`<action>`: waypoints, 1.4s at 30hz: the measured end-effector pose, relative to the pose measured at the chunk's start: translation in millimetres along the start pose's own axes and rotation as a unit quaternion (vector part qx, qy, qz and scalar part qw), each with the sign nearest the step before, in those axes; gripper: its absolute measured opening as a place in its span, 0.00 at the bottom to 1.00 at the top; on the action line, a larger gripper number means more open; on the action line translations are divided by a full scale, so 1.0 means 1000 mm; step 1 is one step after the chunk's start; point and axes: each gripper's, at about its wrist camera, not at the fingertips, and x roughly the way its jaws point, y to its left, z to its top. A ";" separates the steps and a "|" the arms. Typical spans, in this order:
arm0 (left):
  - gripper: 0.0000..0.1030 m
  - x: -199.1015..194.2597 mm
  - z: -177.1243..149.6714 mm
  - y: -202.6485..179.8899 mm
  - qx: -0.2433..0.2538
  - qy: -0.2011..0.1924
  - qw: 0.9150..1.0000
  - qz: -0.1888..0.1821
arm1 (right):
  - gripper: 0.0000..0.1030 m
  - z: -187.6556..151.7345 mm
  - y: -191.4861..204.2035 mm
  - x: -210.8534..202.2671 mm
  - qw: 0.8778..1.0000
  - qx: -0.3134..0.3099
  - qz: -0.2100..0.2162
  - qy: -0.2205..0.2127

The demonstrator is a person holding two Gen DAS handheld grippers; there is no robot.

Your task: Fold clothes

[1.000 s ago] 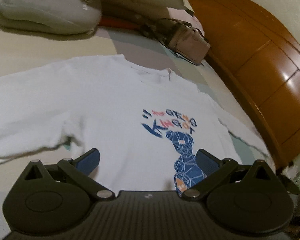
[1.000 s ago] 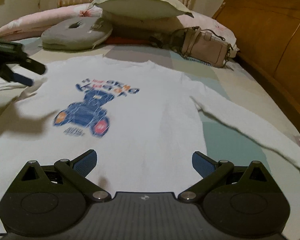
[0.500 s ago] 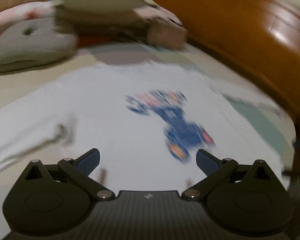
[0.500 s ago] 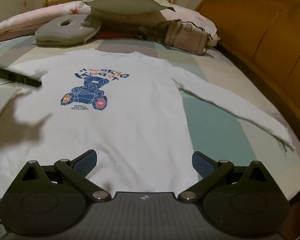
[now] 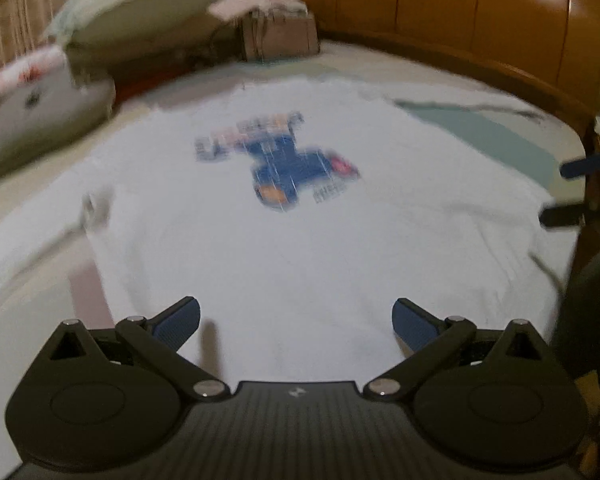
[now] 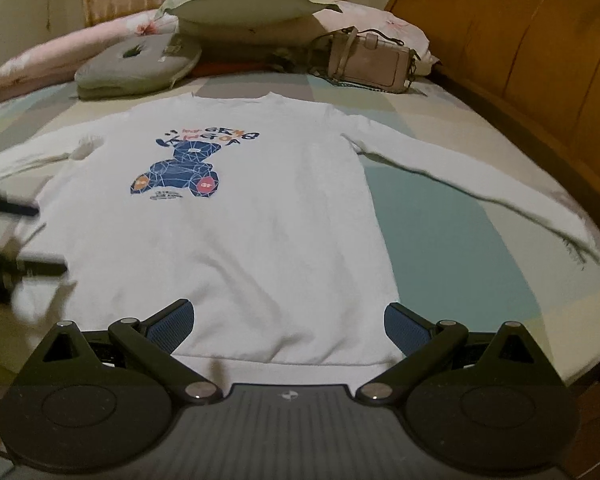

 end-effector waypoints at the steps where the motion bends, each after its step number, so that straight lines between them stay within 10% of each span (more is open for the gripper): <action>1: 0.99 -0.001 -0.009 -0.001 -0.007 0.000 1.000 0.003 | 1.00 -0.001 -0.001 0.000 1.000 0.006 0.004 0.000; 13: 0.99 -0.024 0.003 -0.035 0.033 -0.024 0.998 0.043 | 1.00 -0.024 -0.011 -0.014 0.999 0.012 0.045 -0.008; 31: 0.99 -0.041 -0.036 -0.024 -0.058 -0.014 0.995 0.080 | 1.00 0.001 0.026 0.018 0.980 -0.017 0.192 -0.041; 42: 0.99 -0.059 -0.036 -0.002 -0.115 -0.045 0.988 0.098 | 1.00 -0.004 0.050 0.028 0.967 -0.038 0.249 0.033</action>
